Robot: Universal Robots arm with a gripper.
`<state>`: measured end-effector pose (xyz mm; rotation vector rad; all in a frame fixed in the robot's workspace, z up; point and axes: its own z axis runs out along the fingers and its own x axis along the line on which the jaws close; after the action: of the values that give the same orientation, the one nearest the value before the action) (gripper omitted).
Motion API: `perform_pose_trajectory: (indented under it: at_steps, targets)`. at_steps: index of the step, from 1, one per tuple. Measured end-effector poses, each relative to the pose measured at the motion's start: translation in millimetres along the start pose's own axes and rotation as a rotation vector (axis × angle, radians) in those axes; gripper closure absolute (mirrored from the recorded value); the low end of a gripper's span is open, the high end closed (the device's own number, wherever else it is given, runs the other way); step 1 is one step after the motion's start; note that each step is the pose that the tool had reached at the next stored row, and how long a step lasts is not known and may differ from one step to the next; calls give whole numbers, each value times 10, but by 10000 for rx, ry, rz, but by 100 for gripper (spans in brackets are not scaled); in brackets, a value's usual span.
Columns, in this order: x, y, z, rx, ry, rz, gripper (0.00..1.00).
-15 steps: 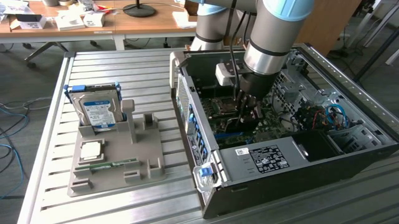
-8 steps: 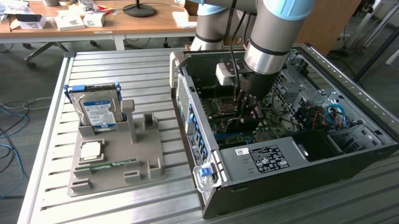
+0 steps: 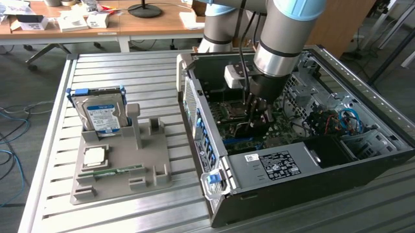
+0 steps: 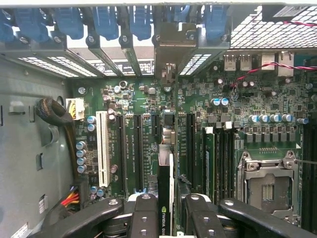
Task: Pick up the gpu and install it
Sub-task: 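Insert the gpu into the slot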
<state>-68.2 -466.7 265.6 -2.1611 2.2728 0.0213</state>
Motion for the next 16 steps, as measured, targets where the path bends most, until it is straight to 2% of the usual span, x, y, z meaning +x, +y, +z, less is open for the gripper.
perform_pose_trajectory:
  at_steps: [13,14,16]
  targets:
    - [0,1,7,4,5,308,74]
    - [-1,1,9,8,24,309,74]
    - [-1,1,8,14,179,310,74]
